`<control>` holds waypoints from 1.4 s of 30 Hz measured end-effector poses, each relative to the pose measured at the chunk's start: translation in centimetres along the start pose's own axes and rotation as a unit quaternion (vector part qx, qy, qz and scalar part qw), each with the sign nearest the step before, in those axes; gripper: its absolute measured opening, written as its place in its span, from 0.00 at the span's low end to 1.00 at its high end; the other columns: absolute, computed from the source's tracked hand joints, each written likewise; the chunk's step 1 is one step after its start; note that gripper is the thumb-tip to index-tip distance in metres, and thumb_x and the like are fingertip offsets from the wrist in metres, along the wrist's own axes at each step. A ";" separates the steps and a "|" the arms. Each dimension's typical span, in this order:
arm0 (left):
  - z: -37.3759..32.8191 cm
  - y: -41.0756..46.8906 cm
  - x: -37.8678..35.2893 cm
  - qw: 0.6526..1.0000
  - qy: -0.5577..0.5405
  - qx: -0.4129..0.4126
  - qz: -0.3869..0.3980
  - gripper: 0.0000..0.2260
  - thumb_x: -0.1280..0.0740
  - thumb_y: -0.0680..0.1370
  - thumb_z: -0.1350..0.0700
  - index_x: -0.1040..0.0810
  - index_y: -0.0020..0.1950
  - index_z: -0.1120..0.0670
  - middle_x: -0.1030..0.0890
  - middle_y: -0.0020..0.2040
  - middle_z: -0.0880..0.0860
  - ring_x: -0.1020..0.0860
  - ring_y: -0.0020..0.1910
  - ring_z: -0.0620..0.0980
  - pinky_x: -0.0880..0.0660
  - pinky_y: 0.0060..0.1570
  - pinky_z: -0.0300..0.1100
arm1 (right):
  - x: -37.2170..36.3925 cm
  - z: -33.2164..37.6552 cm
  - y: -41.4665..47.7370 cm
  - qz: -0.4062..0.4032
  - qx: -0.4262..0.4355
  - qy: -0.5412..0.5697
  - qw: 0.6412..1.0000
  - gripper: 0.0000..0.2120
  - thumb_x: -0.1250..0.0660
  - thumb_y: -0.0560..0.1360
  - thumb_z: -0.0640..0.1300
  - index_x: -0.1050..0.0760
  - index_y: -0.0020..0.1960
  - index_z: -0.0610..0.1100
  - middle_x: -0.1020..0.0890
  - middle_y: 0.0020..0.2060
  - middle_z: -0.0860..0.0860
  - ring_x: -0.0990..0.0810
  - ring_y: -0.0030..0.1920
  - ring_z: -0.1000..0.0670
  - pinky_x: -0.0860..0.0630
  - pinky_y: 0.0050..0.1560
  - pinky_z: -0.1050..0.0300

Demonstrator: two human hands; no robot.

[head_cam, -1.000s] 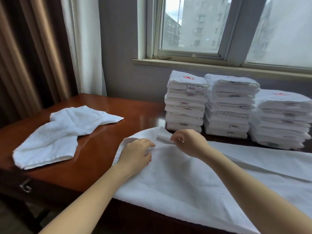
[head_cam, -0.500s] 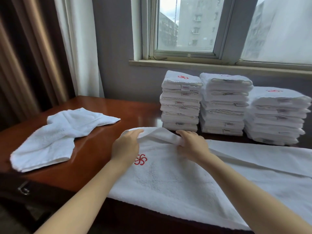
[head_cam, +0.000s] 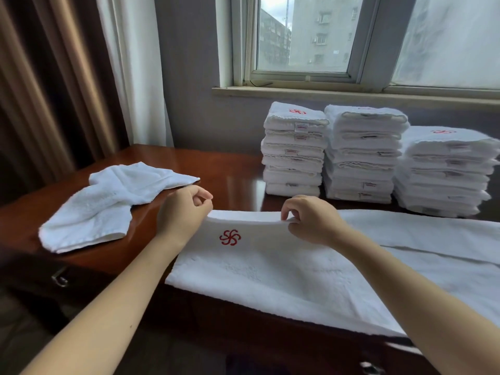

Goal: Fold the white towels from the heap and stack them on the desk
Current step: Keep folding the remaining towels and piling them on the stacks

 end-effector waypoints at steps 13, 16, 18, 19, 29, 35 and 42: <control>-2.9 -3.9 -1.4 0.940 0.279 -0.086 0.175 0.16 0.36 0.78 0.47 0.25 0.65 0.42 0.27 0.63 0.46 0.29 0.63 0.48 0.32 0.58 0.44 | -0.2 0.0 -2.5 0.098 -0.035 0.063 0.993 0.12 0.38 0.76 0.53 0.18 0.53 0.56 0.18 0.48 0.58 0.21 0.50 0.55 0.23 0.48 0.54; -4.1 -5.2 -4.2 0.945 0.179 -0.090 0.259 0.20 0.41 0.81 0.44 0.31 0.73 0.45 0.33 0.74 0.47 0.36 0.72 0.49 0.37 0.68 0.46 | -0.8 -0.9 -3.0 0.056 -0.035 -0.062 0.996 0.16 0.43 0.80 0.46 0.23 0.63 0.53 0.22 0.60 0.54 0.27 0.64 0.49 0.27 0.56 0.53; -4.2 -6.0 -6.2 0.928 0.171 -0.078 0.322 0.25 0.46 0.82 0.41 0.40 0.78 0.46 0.43 0.80 0.50 0.46 0.79 0.50 0.47 0.76 0.50 | -2.1 -1.7 -3.7 0.097 -0.045 -0.096 0.990 0.17 0.45 0.81 0.49 0.28 0.67 0.52 0.26 0.65 0.51 0.31 0.69 0.45 0.31 0.60 0.52; -3.9 -6.1 -7.0 0.918 0.189 -0.074 0.339 0.26 0.49 0.83 0.39 0.45 0.80 0.45 0.49 0.81 0.50 0.52 0.80 0.50 0.53 0.77 0.53 | -2.9 -2.0 -4.1 0.120 -0.055 -0.092 0.987 0.19 0.47 0.82 0.51 0.32 0.71 0.53 0.30 0.70 0.50 0.36 0.72 0.45 0.35 0.66 0.51; -0.3 -2.1 -9.3 0.908 0.235 -0.114 0.329 0.27 0.54 0.82 0.36 0.52 0.80 0.41 0.56 0.81 0.47 0.58 0.80 0.48 0.59 0.77 0.54 | -6.7 -2.2 -1.6 0.095 -0.096 -0.040 0.990 0.24 0.55 0.83 0.55 0.49 0.79 0.55 0.49 0.80 0.52 0.54 0.79 0.49 0.59 0.76 0.48; 3.5 1.1 -8.5 0.905 0.237 -0.124 0.331 0.27 0.54 0.82 0.36 0.52 0.80 0.40 0.56 0.81 0.45 0.59 0.79 0.44 0.60 0.76 0.49 | -8.4 0.6 1.5 0.044 -0.098 -0.032 0.994 0.22 0.53 0.83 0.52 0.40 0.75 0.52 0.40 0.76 0.49 0.46 0.76 0.46 0.53 0.74 0.44; 4.6 2.3 -8.0 0.919 0.207 -0.103 0.321 0.26 0.48 0.82 0.39 0.45 0.79 0.42 0.50 0.81 0.46 0.55 0.79 0.45 0.59 0.77 0.49 | -7.2 2.0 2.1 -0.018 -0.040 0.130 0.991 0.16 0.43 0.81 0.43 0.27 0.67 0.48 0.25 0.66 0.53 0.32 0.68 0.51 0.42 0.69 0.52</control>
Point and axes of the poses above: each hand's wrist, its own y-axis towards the middle knuckle, its own x-axis out of the back of the hand, z = x × y, the point moved 2 cm from there along y, towards the middle knuckle
